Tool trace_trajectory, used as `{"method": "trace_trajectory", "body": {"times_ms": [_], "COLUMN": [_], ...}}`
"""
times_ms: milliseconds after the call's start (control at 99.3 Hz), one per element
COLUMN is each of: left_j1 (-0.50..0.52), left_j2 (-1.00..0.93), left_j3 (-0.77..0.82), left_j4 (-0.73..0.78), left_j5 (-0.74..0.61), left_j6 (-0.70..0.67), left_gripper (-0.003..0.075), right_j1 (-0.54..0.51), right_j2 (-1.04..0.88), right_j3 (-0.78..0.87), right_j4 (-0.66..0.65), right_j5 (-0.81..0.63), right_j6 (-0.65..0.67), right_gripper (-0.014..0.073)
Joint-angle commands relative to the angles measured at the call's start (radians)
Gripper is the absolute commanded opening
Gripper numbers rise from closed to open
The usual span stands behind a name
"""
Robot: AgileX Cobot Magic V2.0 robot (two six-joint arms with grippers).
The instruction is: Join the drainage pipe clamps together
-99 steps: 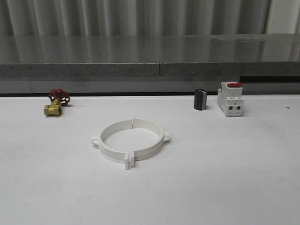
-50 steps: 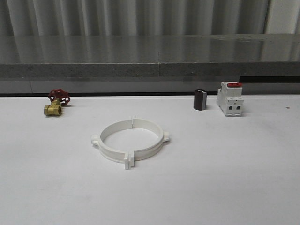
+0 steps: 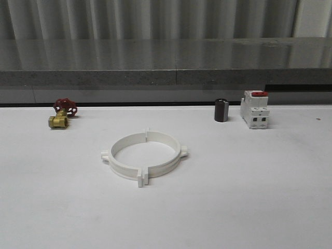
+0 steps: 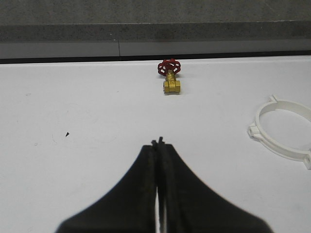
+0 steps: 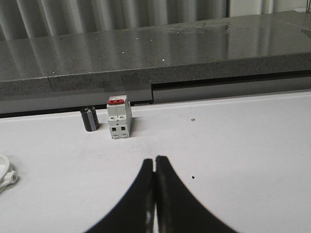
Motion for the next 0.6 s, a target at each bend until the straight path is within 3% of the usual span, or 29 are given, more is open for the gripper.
{"method": "trace_trajectory", "body": {"times_ms": [0,332,594], "left_j1": [0.002,0.002,0.002], "left_j2": [0.009,-0.022,-0.210], "left_j3": [-0.027,-0.014,0.193], "left_j4": [0.000,0.024,0.083], "left_j5": [-0.076,-0.149,-0.308], "left_j6": [-0.002,-0.002,-0.125], "left_gripper": [-0.0020,-0.0020,-0.0020], "right_j1": [0.001,0.001,0.001], "right_j2": [-0.020,-0.020,-0.020], "right_j3": [-0.016,-0.016,-0.016], "right_j4": [-0.013,-0.013,-0.013], "right_j5": [-0.077,-0.077,-0.077], "right_j6": [-0.001,-0.001,-0.001], "right_gripper": [-0.0118,-0.0118,-0.0118]}}
